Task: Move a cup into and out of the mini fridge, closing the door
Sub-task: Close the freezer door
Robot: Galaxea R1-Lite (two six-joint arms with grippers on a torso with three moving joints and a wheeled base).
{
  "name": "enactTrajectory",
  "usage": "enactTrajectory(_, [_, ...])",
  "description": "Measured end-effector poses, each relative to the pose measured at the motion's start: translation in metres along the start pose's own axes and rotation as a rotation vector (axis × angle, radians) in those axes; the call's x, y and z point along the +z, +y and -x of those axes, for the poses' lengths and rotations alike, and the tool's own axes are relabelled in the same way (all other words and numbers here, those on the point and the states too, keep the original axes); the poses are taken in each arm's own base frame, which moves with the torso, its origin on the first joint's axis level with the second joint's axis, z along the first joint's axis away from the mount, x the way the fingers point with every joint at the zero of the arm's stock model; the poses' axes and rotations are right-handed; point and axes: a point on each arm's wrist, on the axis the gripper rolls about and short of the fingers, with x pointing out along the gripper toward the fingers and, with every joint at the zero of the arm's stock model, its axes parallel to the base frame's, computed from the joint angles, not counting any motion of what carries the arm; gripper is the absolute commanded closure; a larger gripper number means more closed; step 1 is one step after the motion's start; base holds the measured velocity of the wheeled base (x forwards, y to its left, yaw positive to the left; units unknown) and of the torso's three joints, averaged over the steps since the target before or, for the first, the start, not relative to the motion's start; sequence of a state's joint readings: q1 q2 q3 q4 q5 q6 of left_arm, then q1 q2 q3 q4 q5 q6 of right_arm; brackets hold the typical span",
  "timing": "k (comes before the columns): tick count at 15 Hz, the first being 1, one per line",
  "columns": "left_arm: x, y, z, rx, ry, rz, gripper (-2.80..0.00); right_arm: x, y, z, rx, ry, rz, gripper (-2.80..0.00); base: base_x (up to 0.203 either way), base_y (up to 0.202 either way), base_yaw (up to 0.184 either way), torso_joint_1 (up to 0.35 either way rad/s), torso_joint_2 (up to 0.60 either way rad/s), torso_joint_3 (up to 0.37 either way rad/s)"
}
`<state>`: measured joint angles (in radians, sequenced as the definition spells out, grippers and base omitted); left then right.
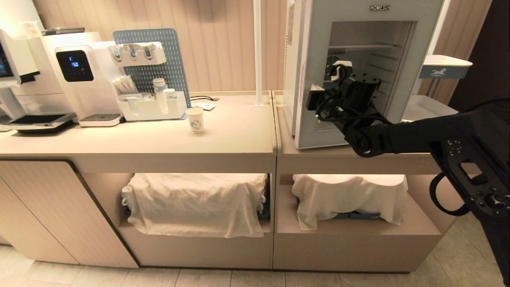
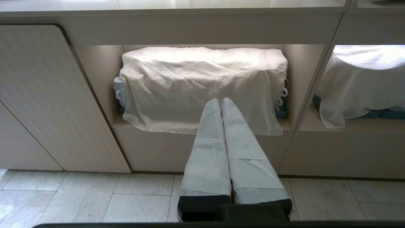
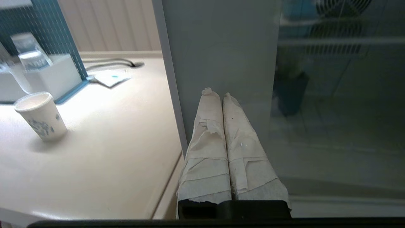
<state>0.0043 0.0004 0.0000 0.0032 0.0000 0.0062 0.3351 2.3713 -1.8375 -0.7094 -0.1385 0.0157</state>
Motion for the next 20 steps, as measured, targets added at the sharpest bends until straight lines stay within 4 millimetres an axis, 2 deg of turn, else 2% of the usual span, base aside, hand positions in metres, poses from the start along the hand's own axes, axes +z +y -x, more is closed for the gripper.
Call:
enactTrajectory(5, [0.0,0.0,0.0,0.0,0.0,0.0,0.0,-0.041,-0.002,-0.008,-0.008,0.199,0.028,0.0,0.0,0.0,0.0,0.0,0.0,0.0])
enactTrajectory(8, [0.0,0.0,0.0,0.0,0.0,0.0,0.0,-0.058,-0.003,-0.007,-0.03,0.293,0.044,0.0,0.0,0.0,0.0,0.0,0.0,0.0])
enactTrajectory(14, [0.0,0.0,0.0,0.0,0.0,0.0,0.0,-0.067,-0.005,-0.014,-0.073,0.287,0.053,0.0,0.0,0.0,0.0,0.0,0.0,0.0])
enactTrajectory(16, [0.0,0.0,0.0,0.0,0.0,0.0,0.0,-0.079,-0.006,-0.013,-0.108,0.335,0.052,0.0,0.0,0.0,0.0,0.0,0.0,0.0])
enactTrajectory(20, [0.0,0.0,0.0,0.0,0.0,0.0,0.0,-0.108,-0.009,-0.006,-0.061,0.537,0.069,0.0,0.0,0.0,0.0,0.0,0.0,0.0])
